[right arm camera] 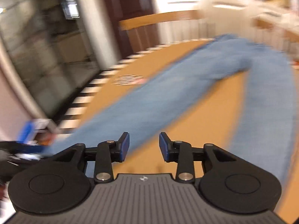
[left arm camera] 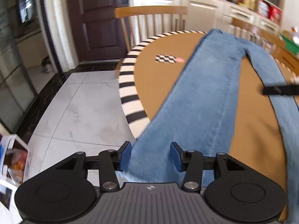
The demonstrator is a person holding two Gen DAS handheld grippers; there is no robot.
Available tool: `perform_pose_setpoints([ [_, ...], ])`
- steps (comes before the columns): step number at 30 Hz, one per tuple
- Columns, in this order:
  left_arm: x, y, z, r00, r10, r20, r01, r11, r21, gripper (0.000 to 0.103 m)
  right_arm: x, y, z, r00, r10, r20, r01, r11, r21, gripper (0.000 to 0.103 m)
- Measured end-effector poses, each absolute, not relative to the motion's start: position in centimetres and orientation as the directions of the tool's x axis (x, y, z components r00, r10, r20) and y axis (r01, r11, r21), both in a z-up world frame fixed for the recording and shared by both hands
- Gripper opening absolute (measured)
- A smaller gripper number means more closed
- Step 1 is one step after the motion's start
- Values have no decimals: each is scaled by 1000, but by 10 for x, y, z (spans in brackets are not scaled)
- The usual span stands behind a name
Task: Fold clothes
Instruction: 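Open both tools and lift them away from the flattened jeans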
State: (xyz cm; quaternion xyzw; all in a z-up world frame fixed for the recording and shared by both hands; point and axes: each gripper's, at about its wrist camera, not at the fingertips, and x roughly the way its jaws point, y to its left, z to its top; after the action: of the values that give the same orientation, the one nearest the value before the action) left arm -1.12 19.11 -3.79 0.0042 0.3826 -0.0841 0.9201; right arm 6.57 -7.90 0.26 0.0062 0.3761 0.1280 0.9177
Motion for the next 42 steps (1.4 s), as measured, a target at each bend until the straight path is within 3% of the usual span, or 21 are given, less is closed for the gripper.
perform_pose_setpoints([
  [3,-3,182,-29,707,-197,-679,171,980,-106,50,66,-121,-12,686,37,-726,-96,995,-40,43],
  [6,13,150,-28,704,-277,-655,264,957,-121,53,61,-146,-36,611,-2,-792,-50,998,-41,42],
  [13,35,123,-67,659,-185,-729,282,959,12,53,27,-144,-44,635,61,-770,-88,996,6,45],
  [15,30,130,-66,664,-153,-731,284,957,57,57,20,-144,-44,634,80,-769,-107,994,16,47],
  [20,27,141,-58,632,-116,-766,240,970,50,62,4,-143,-42,640,87,-764,-128,992,5,48],
  [22,34,140,-55,612,-89,-785,207,977,50,69,3,-141,-44,642,82,-762,-119,993,6,48],
  [24,38,136,-54,584,-62,-810,174,983,50,77,4,-139,-43,634,81,-769,-118,993,7,51],
  [32,33,117,-23,528,10,-849,-11,1000,5,88,2,-143,-27,611,147,-778,-98,989,110,63],
  [37,11,81,-1,517,25,-856,-94,995,-27,92,5,-152,-3,638,244,-730,-229,966,122,76],
  [42,-12,16,14,532,69,-844,-166,986,-24,94,9,-202,22,675,351,-649,-317,932,175,80],
])
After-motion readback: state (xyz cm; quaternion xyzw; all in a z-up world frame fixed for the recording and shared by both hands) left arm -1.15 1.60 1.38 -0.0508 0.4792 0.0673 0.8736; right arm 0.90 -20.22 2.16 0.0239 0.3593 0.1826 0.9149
